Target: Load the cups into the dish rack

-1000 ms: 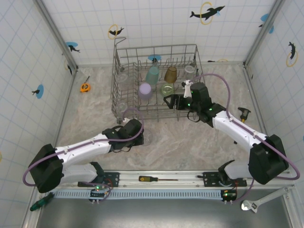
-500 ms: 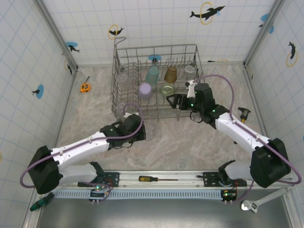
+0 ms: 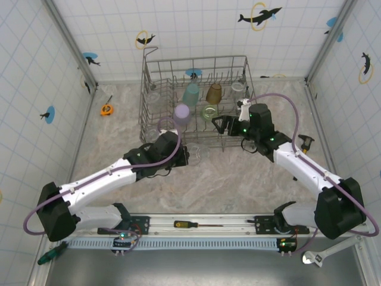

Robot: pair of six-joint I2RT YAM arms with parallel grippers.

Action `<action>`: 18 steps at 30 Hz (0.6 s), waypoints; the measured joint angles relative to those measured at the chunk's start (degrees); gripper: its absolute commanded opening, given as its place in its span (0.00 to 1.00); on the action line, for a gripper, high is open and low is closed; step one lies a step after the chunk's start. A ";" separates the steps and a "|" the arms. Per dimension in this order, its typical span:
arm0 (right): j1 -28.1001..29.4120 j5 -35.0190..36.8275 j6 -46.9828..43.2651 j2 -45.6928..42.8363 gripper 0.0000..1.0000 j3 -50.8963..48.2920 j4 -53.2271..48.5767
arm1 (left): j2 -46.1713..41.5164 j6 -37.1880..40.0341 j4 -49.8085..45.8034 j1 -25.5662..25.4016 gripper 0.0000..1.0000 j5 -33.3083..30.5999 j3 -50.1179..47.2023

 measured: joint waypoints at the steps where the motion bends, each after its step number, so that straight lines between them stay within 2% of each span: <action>1: -0.09 -0.07 -0.02 0.00 1.00 0.00 0.00 | 0.13 0.20 -0.20 0.00 0.00 0.20 0.35; 18: -2.16 -1.49 0.79 -0.48 1.00 -0.11 0.00 | 3.89 0.39 -0.87 0.00 0.00 7.06 12.83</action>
